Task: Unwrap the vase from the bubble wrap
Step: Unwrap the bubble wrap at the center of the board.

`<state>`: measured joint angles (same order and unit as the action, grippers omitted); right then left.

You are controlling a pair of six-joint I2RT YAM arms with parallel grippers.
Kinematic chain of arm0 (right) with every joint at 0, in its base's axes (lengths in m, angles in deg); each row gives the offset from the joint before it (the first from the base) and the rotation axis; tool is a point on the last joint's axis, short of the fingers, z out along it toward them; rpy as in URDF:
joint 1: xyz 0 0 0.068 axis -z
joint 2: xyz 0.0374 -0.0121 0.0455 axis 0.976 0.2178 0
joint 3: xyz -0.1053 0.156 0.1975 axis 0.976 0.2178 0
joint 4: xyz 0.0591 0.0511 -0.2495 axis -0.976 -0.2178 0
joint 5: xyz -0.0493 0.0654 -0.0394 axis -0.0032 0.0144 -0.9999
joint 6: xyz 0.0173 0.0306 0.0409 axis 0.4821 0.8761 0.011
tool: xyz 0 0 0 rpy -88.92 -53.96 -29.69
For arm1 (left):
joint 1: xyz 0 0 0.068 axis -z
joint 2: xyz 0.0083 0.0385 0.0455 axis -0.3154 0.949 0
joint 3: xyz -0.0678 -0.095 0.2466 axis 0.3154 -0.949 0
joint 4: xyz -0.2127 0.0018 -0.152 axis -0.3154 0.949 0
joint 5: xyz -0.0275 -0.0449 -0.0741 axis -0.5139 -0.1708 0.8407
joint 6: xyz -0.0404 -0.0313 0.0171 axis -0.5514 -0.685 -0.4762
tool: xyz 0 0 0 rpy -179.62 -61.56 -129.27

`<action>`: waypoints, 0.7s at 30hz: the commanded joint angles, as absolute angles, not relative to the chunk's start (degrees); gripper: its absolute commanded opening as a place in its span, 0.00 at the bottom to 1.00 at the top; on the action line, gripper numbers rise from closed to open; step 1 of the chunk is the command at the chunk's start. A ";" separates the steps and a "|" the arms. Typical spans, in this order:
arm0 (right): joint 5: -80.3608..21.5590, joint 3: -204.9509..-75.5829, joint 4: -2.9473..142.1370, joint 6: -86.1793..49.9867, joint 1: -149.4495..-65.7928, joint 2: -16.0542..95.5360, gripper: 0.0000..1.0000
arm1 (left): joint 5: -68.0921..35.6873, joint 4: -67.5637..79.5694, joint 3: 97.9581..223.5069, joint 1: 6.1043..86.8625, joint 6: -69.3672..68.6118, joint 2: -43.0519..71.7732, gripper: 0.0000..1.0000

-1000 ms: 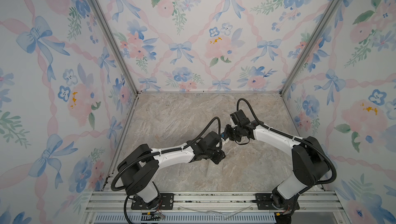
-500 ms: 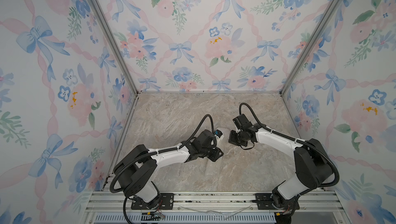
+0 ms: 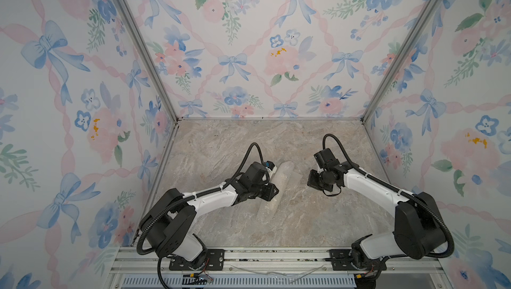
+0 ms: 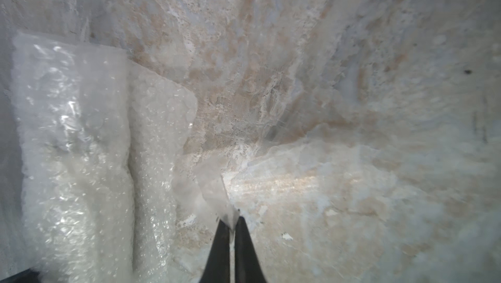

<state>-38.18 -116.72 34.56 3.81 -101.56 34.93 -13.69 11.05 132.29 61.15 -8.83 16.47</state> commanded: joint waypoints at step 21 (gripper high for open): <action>-38.89 -124.80 30.59 -5.00 -95.73 37.36 0.00 | -18.57 23.71 133.92 49.22 -10.58 14.74 0.32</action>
